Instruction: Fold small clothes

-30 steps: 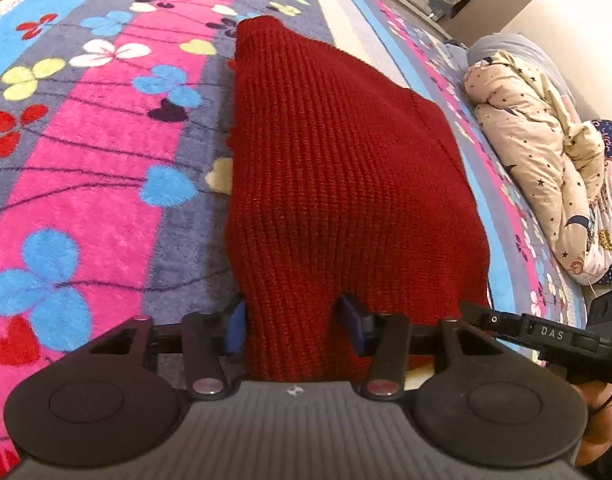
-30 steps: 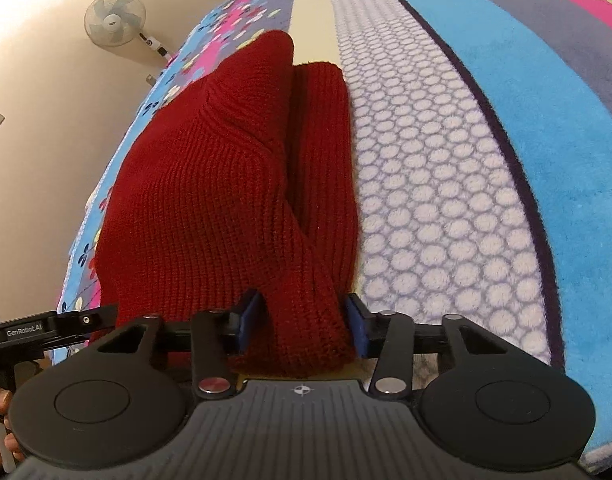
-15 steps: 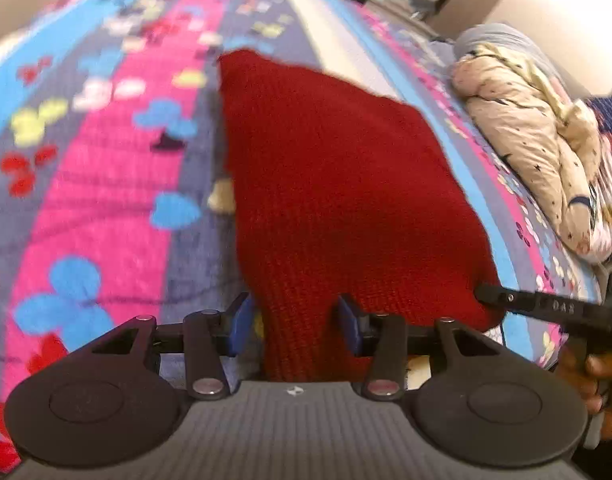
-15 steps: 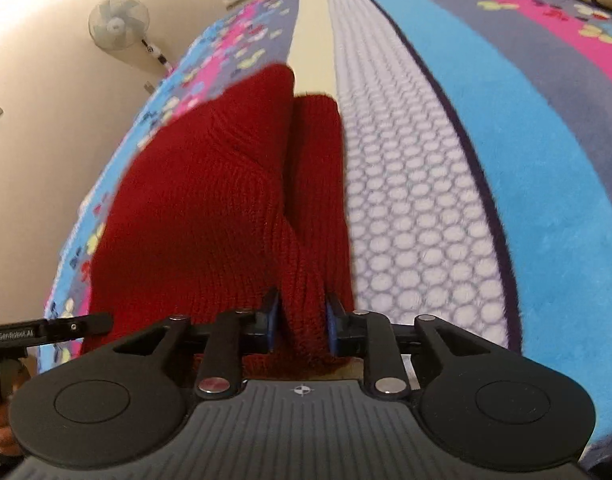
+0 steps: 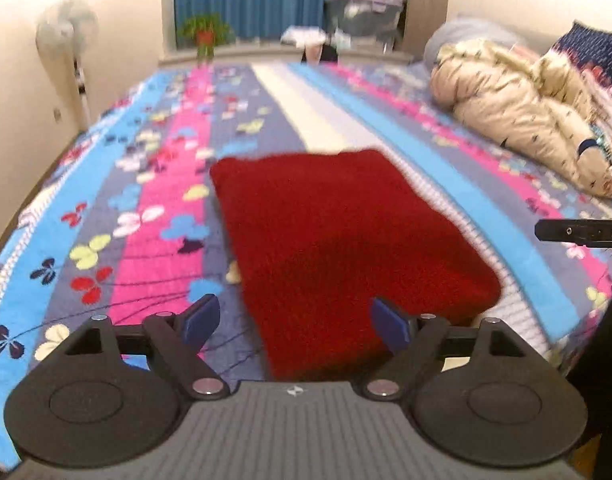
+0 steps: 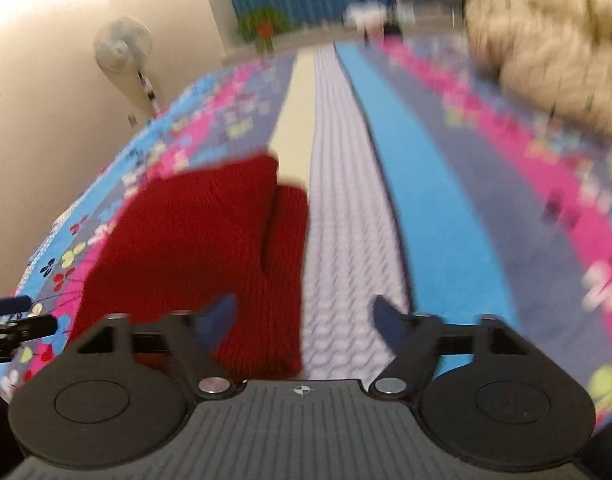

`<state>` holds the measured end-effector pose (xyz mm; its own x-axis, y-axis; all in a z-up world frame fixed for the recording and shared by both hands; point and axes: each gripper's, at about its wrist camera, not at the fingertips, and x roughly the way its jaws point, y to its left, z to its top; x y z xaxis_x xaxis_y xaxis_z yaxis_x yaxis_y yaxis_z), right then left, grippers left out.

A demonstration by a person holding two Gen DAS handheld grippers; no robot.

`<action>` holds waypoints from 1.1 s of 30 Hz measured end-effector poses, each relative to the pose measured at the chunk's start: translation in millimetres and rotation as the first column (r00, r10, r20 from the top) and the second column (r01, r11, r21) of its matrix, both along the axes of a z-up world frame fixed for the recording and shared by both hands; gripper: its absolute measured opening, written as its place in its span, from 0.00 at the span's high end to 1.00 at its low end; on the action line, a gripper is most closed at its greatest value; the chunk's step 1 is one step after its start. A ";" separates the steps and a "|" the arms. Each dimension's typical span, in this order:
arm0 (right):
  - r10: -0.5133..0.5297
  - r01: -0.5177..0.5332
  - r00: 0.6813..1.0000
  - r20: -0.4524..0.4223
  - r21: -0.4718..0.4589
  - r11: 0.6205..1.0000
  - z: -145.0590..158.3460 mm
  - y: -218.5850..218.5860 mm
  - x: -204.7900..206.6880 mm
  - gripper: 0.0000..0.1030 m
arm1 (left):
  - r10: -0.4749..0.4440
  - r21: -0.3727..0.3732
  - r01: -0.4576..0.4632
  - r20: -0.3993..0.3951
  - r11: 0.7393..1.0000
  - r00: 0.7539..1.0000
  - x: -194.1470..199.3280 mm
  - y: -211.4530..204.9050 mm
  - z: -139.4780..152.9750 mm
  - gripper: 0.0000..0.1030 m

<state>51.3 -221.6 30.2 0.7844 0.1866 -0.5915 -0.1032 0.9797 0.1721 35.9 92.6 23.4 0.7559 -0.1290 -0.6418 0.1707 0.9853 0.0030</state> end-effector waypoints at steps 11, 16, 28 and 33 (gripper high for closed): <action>0.018 -0.013 0.997 0.069 -0.072 0.997 -3.2 27.2 -58.6 0.07 | 0.043 0.111 -0.057 0.126 0.992 0.991 -69.9 -54.6 -10.7 0.13; 0.009 -0.004 0.999 0.049 -0.096 0.995 -10.3 37.6 -49.4 0.07 | 0.104 0.113 -0.117 0.113 0.987 0.988 -54.8 -46.9 -16.1 0.13; 0.026 -0.022 0.998 0.051 -0.085 0.996 -9.1 39.1 -52.6 0.07 | 0.191 0.080 -0.196 0.072 0.977 0.979 -45.7 -29.2 -13.5 0.08; 0.032 -0.028 0.999 0.041 -0.085 0.996 -9.6 40.8 -51.9 0.07 | 0.195 0.074 -0.198 0.056 0.977 0.979 -43.6 -30.1 -14.3 0.08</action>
